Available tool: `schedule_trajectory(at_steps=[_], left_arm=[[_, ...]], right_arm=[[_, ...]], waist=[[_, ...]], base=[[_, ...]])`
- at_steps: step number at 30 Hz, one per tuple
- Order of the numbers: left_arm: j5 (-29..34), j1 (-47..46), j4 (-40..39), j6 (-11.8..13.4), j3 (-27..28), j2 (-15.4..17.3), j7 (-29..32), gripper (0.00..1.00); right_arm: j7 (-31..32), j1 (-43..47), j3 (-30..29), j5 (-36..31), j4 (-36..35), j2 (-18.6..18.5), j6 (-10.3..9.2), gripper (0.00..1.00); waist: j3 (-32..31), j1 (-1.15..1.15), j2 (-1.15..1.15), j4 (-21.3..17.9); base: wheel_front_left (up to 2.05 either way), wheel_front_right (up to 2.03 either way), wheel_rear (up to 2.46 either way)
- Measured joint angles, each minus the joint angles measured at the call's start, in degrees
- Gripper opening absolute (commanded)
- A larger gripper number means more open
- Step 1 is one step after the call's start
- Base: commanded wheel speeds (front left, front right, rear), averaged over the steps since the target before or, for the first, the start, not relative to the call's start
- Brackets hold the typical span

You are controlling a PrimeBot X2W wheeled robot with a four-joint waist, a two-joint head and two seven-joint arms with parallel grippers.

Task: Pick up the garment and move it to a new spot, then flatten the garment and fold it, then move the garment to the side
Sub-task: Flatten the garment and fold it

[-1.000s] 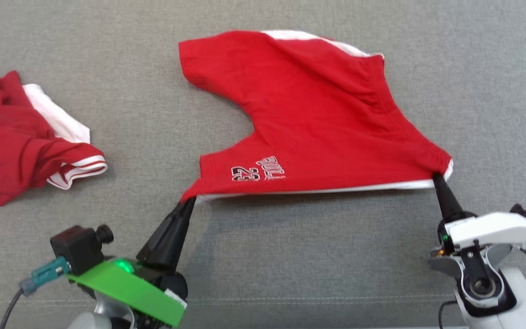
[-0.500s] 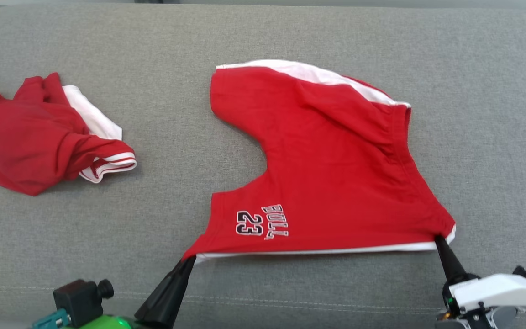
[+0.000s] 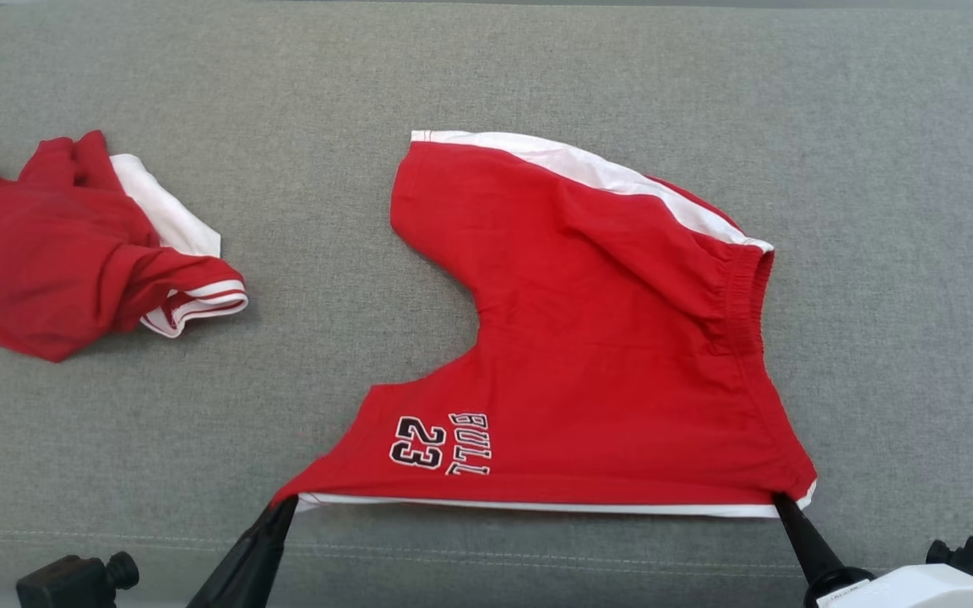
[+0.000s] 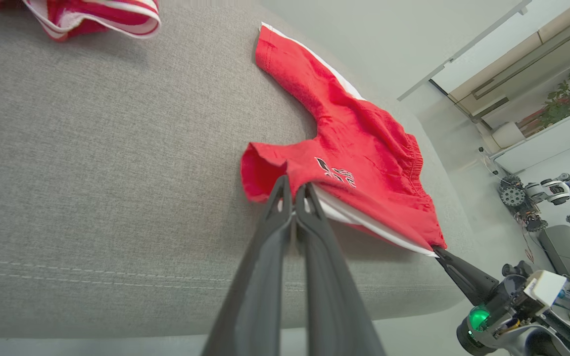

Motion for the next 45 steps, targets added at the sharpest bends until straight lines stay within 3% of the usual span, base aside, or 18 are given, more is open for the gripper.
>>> schedule_trajectory(at_steps=[7, 13, 20, 24, 29, 45], left_arm=[[0.01, -0.01, -3.53, 0.7, 3.71, 3.9, -0.47, 0.0], [0.01, -1.3, -6.26, 1.19, 7.05, 6.81, -0.08, 0.0], [-0.13, -8.25, -9.95, 1.77, 10.61, 11.45, 4.17, 0.0], [-1.19, -12.79, -11.89, 1.93, 11.36, 13.46, 7.44, 0.0], [-2.03, -18.73, -12.76, 1.93, 12.45, 15.57, 10.98, 0.0], [-8.01, -44.21, -7.3, 2.02, 11.69, 20.37, 25.62, 0.0]], right_arm=[[2.47, -0.14, 1.43, 1.08, -7.31, -0.75, 0.15, 0.0], [4.72, -1.11, 2.72, 1.15, -14.08, -2.91, 1.58, 0.0], [7.49, -5.07, 4.27, 2.97, -20.0, -2.72, 1.91, 0.0], [7.03, -8.05, 2.18, 4.39, -20.57, -0.29, 0.42, 0.0], [6.73, -11.46, 1.24, 5.04, -20.13, 1.79, -0.09, 0.0], [6.9, -28.62, 3.16, 3.36, -15.22, 2.82, -1.01, 0.0]], waist=[[1.02, 0.0, 0.0, -1.73], [2.82, 0.0, 0.0, -3.93], [6.29, 0.0, 0.0, -6.94], [8.6, 0.0, 0.0, -8.11], [11.3, 0.0, 0.0, -8.98], [21.34, 0.0, 0.0, -11.87]], base=[[0.0, 0.0, 0.0], [0.0, 0.0, 0.0], [0.0, 0.0, 0.0], [0.0, 0.0, 0.0], [0.0, 0.0, 0.0], [0.0, 0.0, 0.0]])
